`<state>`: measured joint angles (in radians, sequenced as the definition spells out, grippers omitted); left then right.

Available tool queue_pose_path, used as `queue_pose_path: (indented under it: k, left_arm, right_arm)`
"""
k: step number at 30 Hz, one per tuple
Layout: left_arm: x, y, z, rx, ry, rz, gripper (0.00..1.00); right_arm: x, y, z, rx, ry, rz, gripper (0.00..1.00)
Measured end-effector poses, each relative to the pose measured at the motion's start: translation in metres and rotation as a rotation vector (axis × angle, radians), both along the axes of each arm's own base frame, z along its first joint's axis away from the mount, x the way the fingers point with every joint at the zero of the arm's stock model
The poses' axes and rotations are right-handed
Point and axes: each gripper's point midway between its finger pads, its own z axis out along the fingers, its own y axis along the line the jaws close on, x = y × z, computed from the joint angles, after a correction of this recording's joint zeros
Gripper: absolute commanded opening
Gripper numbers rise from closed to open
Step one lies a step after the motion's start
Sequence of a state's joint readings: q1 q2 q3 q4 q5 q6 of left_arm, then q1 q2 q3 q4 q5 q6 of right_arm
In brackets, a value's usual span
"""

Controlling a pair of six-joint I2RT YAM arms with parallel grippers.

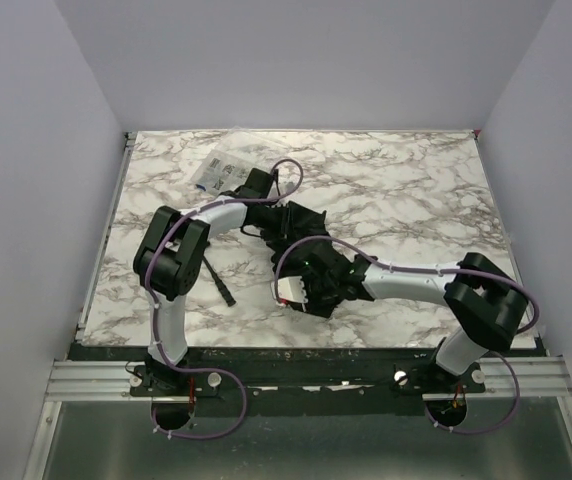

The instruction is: Put away the umbrella

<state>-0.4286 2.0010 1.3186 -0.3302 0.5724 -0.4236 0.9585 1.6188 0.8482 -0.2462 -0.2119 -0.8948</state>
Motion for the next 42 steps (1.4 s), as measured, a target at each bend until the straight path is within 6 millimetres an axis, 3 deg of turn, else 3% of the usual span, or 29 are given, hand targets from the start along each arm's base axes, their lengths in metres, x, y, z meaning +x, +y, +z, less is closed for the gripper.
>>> queue_pose_path:
  k: [5, 10, 16, 20, 27, 30, 33, 38, 42]
  left_arm:
    - [-0.031, -0.009, -0.005, 0.014, 0.020, -0.058, 0.23]
    - [-0.038, -0.014, -0.005, 0.003, -0.001, -0.074, 0.23]
    - [-0.034, -0.019, -0.004, -0.007, -0.029, -0.070, 0.27]
    - [-0.033, -0.020, -0.002, -0.011, -0.018, -0.047, 0.30]
    - [-0.029, -0.014, 0.005, -0.023, 0.046, 0.023, 0.36]
    - [-0.022, -0.016, 0.016, -0.038, 0.052, 0.046, 0.39]
    - [-0.010, -0.021, 0.031, -0.063, 0.032, 0.061, 0.40]
    - [0.006, -0.025, 0.066, -0.112, -0.034, 0.081, 0.44]
    - [0.014, -0.020, 0.099, -0.151, -0.115, 0.098, 0.47]
  right_arm:
    - [0.037, -0.006, 0.001, -0.011, -0.084, -0.076, 0.01]
    - [0.059, -0.005, 0.001, -0.015, -0.126, -0.094, 0.05]
    - [0.063, -0.006, 0.003, -0.016, -0.103, -0.090, 0.32]
    - [0.045, -0.012, 0.014, -0.032, 0.077, -0.061, 0.38]
    - [0.008, -0.007, 0.086, 0.084, 0.249, 0.051, 0.43]
    - [-0.011, -0.007, 0.115, 0.134, 0.290, 0.096, 0.43]
    - [-0.030, -0.012, 0.132, 0.156, 0.340, 0.149, 0.49]
    - [-0.057, -0.023, 0.134, 0.146, 0.392, 0.236, 0.42]
    - [-0.087, -0.031, 0.106, 0.090, 0.432, 0.283, 0.38]
